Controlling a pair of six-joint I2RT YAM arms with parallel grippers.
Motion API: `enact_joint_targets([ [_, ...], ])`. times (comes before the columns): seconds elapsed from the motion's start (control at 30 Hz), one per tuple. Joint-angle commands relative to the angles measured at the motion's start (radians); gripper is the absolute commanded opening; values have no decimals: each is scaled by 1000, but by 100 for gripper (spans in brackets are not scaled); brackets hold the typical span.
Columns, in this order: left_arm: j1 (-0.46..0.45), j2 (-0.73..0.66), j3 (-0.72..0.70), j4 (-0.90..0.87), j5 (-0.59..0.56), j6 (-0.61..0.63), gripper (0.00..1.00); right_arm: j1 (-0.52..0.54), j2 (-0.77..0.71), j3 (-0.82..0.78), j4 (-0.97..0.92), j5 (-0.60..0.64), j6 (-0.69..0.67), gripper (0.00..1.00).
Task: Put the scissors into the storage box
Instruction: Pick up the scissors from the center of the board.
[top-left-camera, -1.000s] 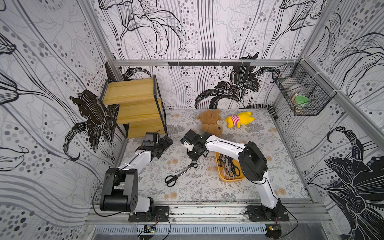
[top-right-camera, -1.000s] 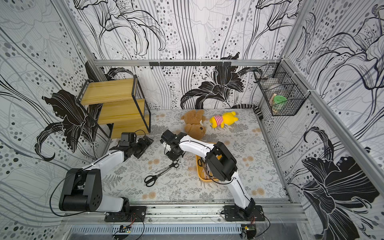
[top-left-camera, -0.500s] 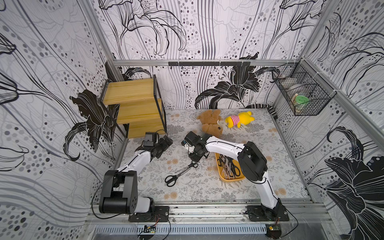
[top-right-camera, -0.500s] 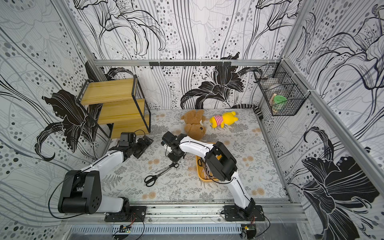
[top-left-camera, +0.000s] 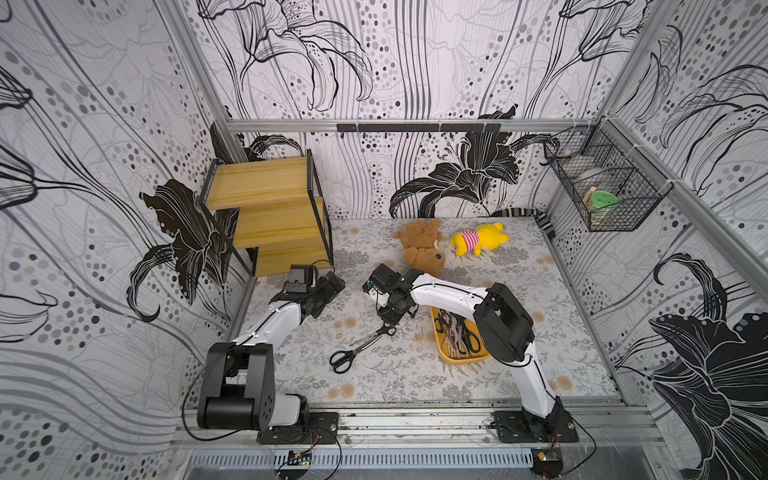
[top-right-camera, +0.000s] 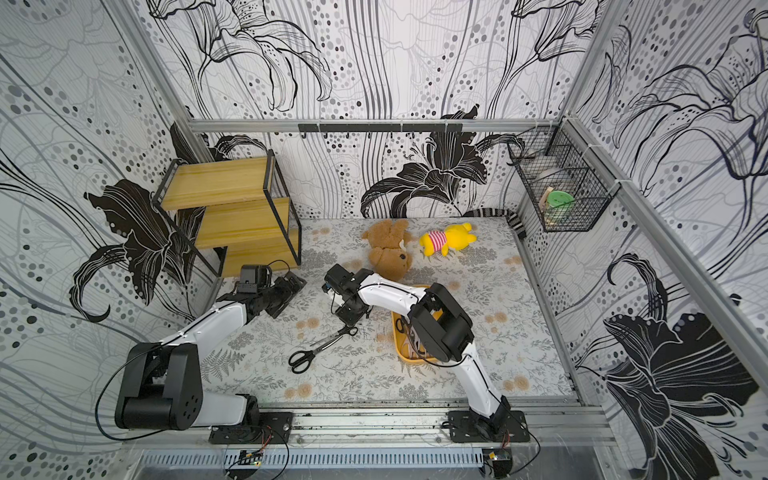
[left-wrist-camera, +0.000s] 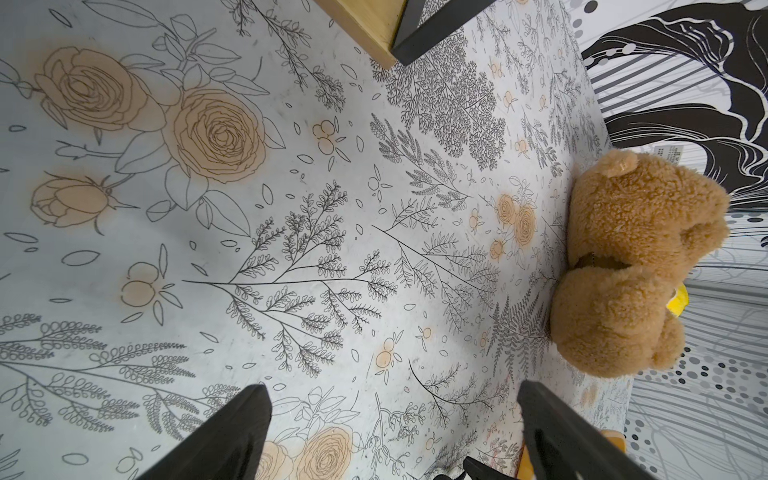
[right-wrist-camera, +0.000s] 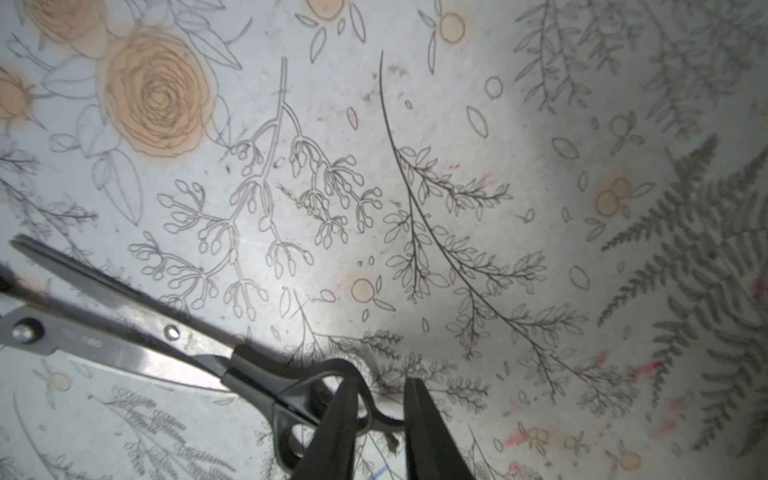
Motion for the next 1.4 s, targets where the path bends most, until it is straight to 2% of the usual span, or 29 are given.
enact_joint_targets([
  [0.0,5,-12,19,1,-18,10,98,-2,27,-12,-2,-1,-8,24],
  [0.4,8,-8,16,6,-19,14,98,-2,48,-18,-20,13,-2,22],
  [0.77,9,-3,26,8,-11,7,98,7,-16,-133,15,18,25,22],
  [1.03,9,-4,35,-1,-13,8,98,7,-1,-121,25,15,28,21],
  [1.37,11,-6,42,-9,-16,14,98,6,46,-123,2,56,15,5],
])
